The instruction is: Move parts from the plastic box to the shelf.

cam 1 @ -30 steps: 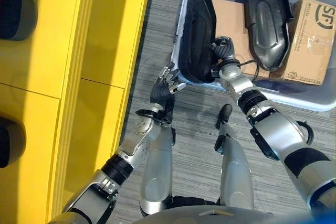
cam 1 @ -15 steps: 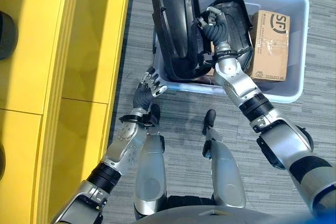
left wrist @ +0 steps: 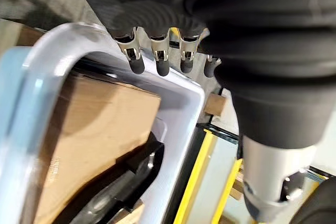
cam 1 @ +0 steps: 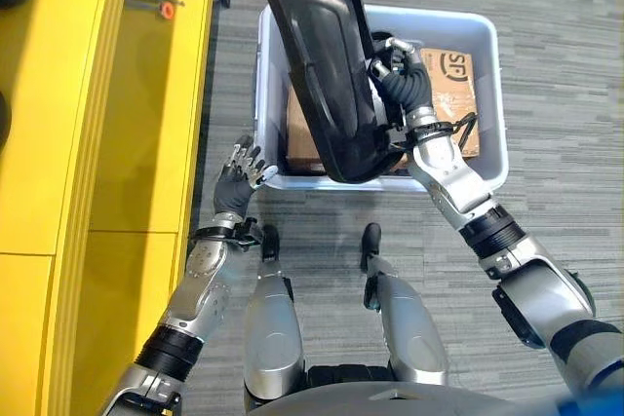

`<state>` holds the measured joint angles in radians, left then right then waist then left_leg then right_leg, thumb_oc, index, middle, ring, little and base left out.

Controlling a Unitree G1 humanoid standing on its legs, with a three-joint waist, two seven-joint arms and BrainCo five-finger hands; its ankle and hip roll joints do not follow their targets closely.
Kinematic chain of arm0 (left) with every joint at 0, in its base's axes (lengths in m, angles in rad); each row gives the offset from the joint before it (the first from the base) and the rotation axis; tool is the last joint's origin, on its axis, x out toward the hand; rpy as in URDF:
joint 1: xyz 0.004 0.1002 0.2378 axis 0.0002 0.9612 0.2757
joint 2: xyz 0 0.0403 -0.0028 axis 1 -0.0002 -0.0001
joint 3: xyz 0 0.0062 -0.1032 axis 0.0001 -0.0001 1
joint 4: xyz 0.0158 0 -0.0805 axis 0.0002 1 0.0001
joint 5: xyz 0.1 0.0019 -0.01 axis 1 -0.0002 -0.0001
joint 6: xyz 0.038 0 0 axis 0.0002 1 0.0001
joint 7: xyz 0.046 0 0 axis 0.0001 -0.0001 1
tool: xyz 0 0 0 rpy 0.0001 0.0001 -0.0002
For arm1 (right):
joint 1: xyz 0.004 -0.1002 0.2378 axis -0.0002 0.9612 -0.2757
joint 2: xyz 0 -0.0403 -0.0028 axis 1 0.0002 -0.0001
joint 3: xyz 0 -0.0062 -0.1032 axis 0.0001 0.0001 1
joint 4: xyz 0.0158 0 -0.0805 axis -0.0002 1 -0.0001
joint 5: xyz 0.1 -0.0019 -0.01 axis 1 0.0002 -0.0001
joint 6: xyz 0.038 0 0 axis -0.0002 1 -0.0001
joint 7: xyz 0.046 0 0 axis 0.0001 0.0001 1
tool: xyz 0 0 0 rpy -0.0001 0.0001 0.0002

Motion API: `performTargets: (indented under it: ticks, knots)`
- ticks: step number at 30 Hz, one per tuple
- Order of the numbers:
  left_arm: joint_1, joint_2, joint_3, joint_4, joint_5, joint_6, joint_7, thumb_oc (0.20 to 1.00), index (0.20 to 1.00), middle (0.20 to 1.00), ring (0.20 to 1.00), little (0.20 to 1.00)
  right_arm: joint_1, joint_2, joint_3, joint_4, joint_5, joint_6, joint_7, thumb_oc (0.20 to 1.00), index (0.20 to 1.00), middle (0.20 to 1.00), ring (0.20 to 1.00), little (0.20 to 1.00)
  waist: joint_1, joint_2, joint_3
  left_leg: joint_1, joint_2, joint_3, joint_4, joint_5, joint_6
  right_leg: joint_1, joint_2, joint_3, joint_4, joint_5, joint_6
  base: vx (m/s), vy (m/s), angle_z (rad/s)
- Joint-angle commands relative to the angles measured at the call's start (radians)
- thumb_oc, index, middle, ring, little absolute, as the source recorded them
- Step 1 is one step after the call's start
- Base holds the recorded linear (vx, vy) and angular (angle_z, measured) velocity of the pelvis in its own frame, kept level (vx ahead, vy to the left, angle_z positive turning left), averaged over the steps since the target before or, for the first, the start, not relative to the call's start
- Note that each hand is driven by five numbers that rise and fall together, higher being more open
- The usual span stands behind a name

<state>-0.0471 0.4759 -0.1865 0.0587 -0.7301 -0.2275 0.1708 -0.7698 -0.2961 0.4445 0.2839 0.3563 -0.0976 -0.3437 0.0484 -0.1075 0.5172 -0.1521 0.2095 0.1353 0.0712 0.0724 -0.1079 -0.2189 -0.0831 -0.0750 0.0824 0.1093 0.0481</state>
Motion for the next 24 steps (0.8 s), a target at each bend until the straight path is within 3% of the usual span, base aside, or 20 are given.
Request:
performTargets:
  ticks: [1, 9, 10, 11, 13, 14, 15, 18, 20, 22, 23, 24]
  knots:
    - [0.097, 0.014, 0.006, -0.046, 0.032, -0.024, -0.024, 1.0, 1.0, 1.0, 1.0, 1.0, 0.084, 0.022, -0.049, -0.106, -0.036, -0.084, 0.034, 0.2, 0.2, 0.2, 0.2, 0.2, 0.016, 0.009, -0.194, 0.026, 0.048, -0.071, -0.045, 0.02, 0.029, -0.033, -0.024, -0.032, 0.235, -0.2, 0.052, 0.03, -0.123, -0.12]
    - [0.146, -0.022, 0.031, -0.033, 0.048, -0.007, -0.037, 1.0, 1.0, 1.0, 1.0, 1.0, 0.131, 0.037, -0.059, -0.105, -0.027, -0.083, 0.05, 0.2, 0.2, 0.2, 0.2, 0.2, 0.021, 0.044, -0.231, 0.095, 0.105, -0.094, -0.054, 0.055, 0.02, 0.004, 0.006, -0.075, 0.388, -0.317, 0.004, 0.0, -0.176, 0.09]
    - [0.159, -0.029, 0.036, -0.027, 0.055, -0.002, -0.04, 1.0, 1.0, 1.0, 1.0, 1.0, 0.142, 0.036, -0.059, -0.11, -0.027, -0.084, 0.054, 0.2, 0.2, 0.2, 0.2, 0.2, 0.026, 0.053, -0.238, 0.096, 0.118, -0.111, -0.072, 0.089, 0.015, 0.009, 0.018, -0.093, 0.404, -0.338, -0.009, -0.03, -0.129, 0.18]
    - [0.159, -0.029, 0.036, -0.027, 0.055, -0.002, -0.04, 1.0, 1.0, 1.0, 1.0, 1.0, 0.142, 0.036, -0.058, -0.11, -0.027, -0.084, 0.054, 0.2, 0.2, 0.2, 0.2, 0.2, 0.026, 0.053, -0.238, 0.096, 0.118, -0.111, -0.072, 0.089, 0.015, 0.009, 0.018, -0.093, 0.403, -0.338, -0.009, -0.08, -0.251, 0.2]
    - [0.164, -0.041, 0.035, -0.011, 0.072, 0.008, -0.045, 1.0, 1.0, 1.0, 1.0, 1.0, 0.154, 0.027, -0.064, -0.11, -0.031, -0.086, 0.055, 0.2, 0.2, 0.2, 0.2, 0.2, 0.035, 0.059, -0.253, 0.08, 0.134, -0.126, -0.122, 0.177, -0.003, 0.028, 0.033, -0.134, 0.378, -0.352, -0.027, -0.07, -0.18, 0.31]
    - [0.164, -0.041, 0.035, -0.011, 0.072, 0.008, -0.045, 1.0, 1.0, 1.0, 1.0, 1.0, 0.154, 0.027, -0.064, -0.11, -0.031, -0.086, 0.056, 0.2, 0.2, 0.2, 0.2, 0.2, 0.032, 0.06, -0.254, 0.079, 0.135, -0.129, -0.125, 0.18, -0.004, 0.029, 0.034, -0.137, 0.375, -0.351, -0.028, -0.05, -0.153, 0.38]
    - [0.158, -0.058, 0.024, 0.014, 0.066, 0.019, -0.051, 1.0, 1.0, 1.0, 1.0, 1.0, 0.176, 0.013, -0.069, -0.111, -0.026, -0.085, 0.059, 0.2, 0.2, 0.2, 0.2, 0.2, 0.028, 0.053, -0.271, 0.065, 0.147, -0.062, -0.148, 0.219, -0.007, 0.058, 0.018, -0.181, 0.322, -0.345, -0.034, -0.04, -0.142, 0.45]
    - [0.133, -0.085, -0.003, 0.041, 0.039, 0.024, -0.056, 1.0, 1.0, 1.0, 1.0, 1.0, 0.212, -0.002, -0.074, -0.11, -0.032, -0.078, 0.053, 0.2, 0.2, 0.2, 0.2, 0.2, 0.018, 0.05, -0.279, 0.028, 0.15, 0.064, -0.15, 0.265, -0.026, 0.13, -0.011, -0.267, 0.204, -0.306, -0.032, -0.06, -0.141, 0.93]
    - [0.127, -0.094, -0.011, 0.04, 0.022, 0.023, -0.059, 1.0, 1.0, 1.0, 1.0, 1.0, 0.227, -0.012, -0.074, -0.115, -0.029, -0.076, 0.05, 0.2, 0.2, 0.2, 0.2, 0.2, 0.013, 0.044, -0.278, 0.041, 0.132, 0.069, -0.144, 0.247, -0.038, 0.153, -0.025, -0.278, 0.186, -0.31, -0.025, -0.04, -0.052, 1.15]
    - [0.124, -0.089, -0.011, 0.019, 0.045, 0.017, -0.065, 1.0, 1.0, 1.0, 1.0, 1.0, 0.246, -0.025, -0.08, -0.123, -0.006, -0.076, 0.054, 0.2, 0.2, 0.2, 0.2, 0.2, 0.019, 0.04, -0.285, 0.056, 0.092, 0.01, 0.009, 0.159, -0.007, 0.17, -0.032, -0.31, 0.096, -0.241, -0.037, -0.16, -0.018, 0.78]
    - [0.124, -0.087, -0.009, 0.015, 0.063, 0.015, -0.062, 1.0, 1.0, 1.0, 1.0, 1.0, 0.252, -0.021, -0.077, -0.123, -0.002, -0.078, 0.056, 0.2, 0.2, 0.2, 0.2, 0.2, 0.022, 0.034, -0.296, 0.077, 0.072, -0.022, 0.049, 0.101, -0.011, 0.184, -0.038, -0.311, 0.077, -0.245, -0.03, -0.12, 0.018, 0.59]
    - [0.124, -0.085, -0.005, 0.004, 0.076, 0.015, -0.063, 1.0, 1.0, 1.0, 1.0, 1.0, 0.253, -0.012, -0.076, -0.122, 0.003, -0.082, 0.057, 0.2, 0.2, 0.2, 0.2, 0.2, 0.022, 0.032, -0.305, 0.08, 0.054, -0.033, 0.087, 0.07, 0.008, 0.192, -0.046, -0.344, 0.05, -0.221, -0.033, 0.04, 0.027, 0.6]
